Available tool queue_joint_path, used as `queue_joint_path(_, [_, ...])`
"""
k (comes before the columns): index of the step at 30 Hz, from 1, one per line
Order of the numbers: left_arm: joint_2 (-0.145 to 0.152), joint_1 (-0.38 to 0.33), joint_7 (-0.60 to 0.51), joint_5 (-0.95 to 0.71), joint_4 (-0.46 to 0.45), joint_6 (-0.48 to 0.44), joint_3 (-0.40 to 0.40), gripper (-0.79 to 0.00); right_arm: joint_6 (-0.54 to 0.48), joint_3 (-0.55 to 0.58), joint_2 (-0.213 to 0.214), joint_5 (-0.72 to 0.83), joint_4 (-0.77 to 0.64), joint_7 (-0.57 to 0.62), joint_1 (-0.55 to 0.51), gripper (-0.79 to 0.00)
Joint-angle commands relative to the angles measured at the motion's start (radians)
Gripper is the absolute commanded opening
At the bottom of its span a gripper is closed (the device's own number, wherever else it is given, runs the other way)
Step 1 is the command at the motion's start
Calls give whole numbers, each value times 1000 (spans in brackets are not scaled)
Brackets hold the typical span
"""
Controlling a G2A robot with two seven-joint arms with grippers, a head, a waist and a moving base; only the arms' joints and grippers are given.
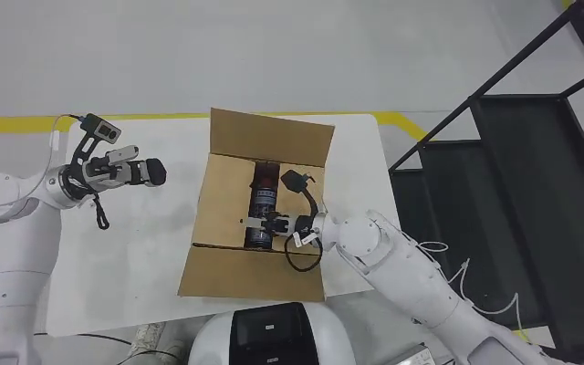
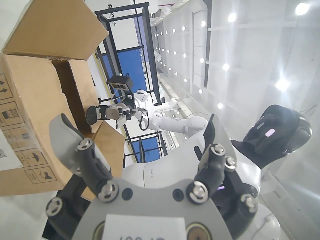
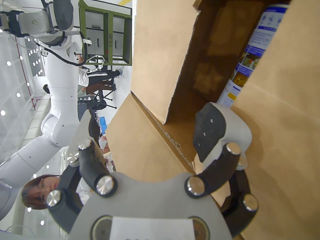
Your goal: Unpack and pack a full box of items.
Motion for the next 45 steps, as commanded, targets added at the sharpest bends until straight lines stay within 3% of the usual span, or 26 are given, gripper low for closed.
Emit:
queue_joint_path(1, [3, 3, -3, 21, -2, 4, -1, 0, -19, -34, -11, 2, 52, -13, 18, 0])
queue_joint_path(10, [11, 33, -9, 29, -30, 26, -14, 0, -28, -101, -52, 27, 126, -88, 71, 0])
queue_joint_path(16, [11, 38, 6, 17, -50, 27, -13, 0, -189, -113, -80, 151, 145, -103, 106, 0])
queue_joint_path(25, [7, 27, 31, -46, -51, 1, -19, 0, -337, -171, -140, 210, 226, -198, 199, 0])
queue_joint_path(35, [-7, 2, 66, -252, -68, -21, -55, 0, -470, -338, -271, 311, 366, -289, 349, 0])
queue_joint_path(45, [-22, -32, 66, -238, 25, -2, -1, 0, -524, -446, -391, 357, 556, -258, 427, 0])
